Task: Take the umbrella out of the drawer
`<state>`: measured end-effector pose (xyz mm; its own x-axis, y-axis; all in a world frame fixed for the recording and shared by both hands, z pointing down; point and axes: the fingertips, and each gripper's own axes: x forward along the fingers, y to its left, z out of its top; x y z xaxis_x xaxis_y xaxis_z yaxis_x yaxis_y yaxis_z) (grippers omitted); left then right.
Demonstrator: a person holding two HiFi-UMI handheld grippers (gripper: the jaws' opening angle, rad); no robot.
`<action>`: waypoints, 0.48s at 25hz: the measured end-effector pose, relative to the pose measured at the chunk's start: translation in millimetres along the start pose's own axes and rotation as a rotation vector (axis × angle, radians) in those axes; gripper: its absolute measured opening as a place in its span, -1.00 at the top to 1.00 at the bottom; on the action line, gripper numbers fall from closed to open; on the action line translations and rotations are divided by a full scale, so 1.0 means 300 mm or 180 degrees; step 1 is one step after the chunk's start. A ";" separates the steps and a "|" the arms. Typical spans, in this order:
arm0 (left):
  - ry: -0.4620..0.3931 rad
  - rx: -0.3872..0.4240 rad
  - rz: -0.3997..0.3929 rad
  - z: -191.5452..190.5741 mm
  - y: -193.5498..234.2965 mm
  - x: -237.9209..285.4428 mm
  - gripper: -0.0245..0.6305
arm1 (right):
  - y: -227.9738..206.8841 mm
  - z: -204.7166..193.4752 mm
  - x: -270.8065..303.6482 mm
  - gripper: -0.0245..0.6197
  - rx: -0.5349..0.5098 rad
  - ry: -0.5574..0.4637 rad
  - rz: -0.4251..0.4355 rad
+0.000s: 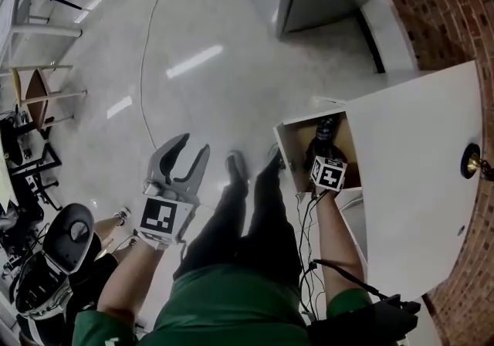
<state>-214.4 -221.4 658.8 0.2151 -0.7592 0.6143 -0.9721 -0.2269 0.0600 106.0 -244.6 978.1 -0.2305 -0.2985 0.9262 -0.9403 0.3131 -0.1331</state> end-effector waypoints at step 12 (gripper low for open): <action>0.0227 -0.0027 0.0051 -0.060 0.048 0.091 0.41 | -0.053 -0.050 0.207 0.10 0.0416 0.0421 -0.0134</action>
<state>-224.2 -234.6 690.5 0.1926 -0.7172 0.6698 -0.9761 -0.2098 0.0560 110.5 -254.7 1043.1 -0.1633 -0.1850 0.9691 -0.9750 0.1803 -0.1299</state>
